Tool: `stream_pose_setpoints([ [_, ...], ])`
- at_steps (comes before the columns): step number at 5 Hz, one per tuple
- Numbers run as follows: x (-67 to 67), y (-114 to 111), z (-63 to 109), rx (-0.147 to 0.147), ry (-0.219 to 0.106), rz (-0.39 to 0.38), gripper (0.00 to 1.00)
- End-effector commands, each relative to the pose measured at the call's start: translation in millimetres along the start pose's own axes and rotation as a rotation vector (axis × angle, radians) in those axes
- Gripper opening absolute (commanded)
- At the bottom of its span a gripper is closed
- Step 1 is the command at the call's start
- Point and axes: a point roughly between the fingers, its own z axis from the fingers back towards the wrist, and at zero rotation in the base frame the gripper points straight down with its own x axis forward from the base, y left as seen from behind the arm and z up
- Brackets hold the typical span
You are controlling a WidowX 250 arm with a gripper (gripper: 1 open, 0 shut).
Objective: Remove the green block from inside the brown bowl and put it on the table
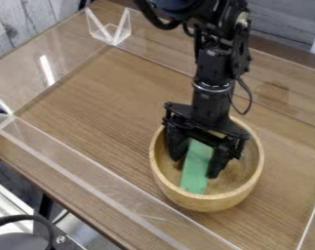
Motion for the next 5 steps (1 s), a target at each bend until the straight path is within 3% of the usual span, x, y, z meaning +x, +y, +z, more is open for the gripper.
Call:
stream_pose_setpoints([
  [1, 7.2, -3.1, 7.5, -0.006, -0.036, -0.007, 1.0],
  [5, 10.2, -3.9, 2.2, -0.018, -0.03, 0.001, 1.0],
])
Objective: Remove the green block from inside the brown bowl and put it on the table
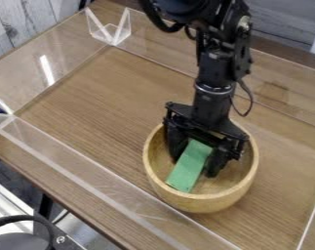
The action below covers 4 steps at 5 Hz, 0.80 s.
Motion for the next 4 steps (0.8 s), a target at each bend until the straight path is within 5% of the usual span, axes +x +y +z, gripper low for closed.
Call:
stream_pose_setpoints([
  [1, 5.7, -2.9, 5.7, -0.015, -0.029, -0.007, 1.0],
  [2, 6.1, -3.4, 5.6, -0.019, -0.029, -0.005, 1.0],
  [3, 6.9, -3.4, 4.4, -0.02, -0.028, -0.002, 0.0],
  [4, 7.0, -4.1, 7.3, -0.022, -0.029, -0.002, 0.0],
])
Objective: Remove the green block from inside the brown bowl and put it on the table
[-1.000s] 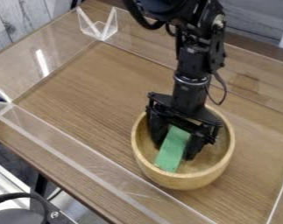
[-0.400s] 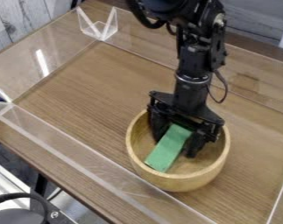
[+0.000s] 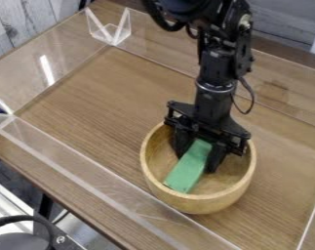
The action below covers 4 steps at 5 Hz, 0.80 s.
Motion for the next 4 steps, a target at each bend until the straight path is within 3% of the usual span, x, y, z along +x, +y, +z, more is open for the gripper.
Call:
stream_pose_setpoints([
  [1, 5.0, -3.1, 13.9, -0.016, -0.034, -0.01, 0.0],
  [4, 4.7, -4.8, 28.8, -0.029, -0.04, -0.012, 0.0],
])
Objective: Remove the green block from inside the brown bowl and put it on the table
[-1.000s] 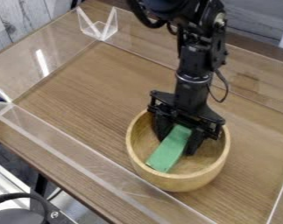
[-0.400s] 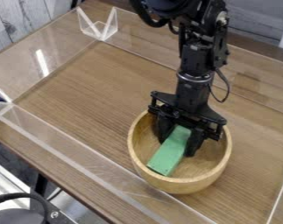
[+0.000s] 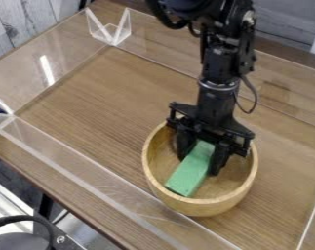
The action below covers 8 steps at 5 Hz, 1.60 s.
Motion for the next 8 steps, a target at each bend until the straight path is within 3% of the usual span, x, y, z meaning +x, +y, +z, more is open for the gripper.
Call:
stream_pose_setpoints([
  [1, 8.0, -3.0, 29.2, -0.02, -0.091, -0.006, 0.0],
  [6, 20.2, -9.6, 70.6, -0.058, -0.147, -0.01, 0.0],
  [8, 30.3, -13.2, 72.9, -0.061, -0.154, -0.014, 0.0],
])
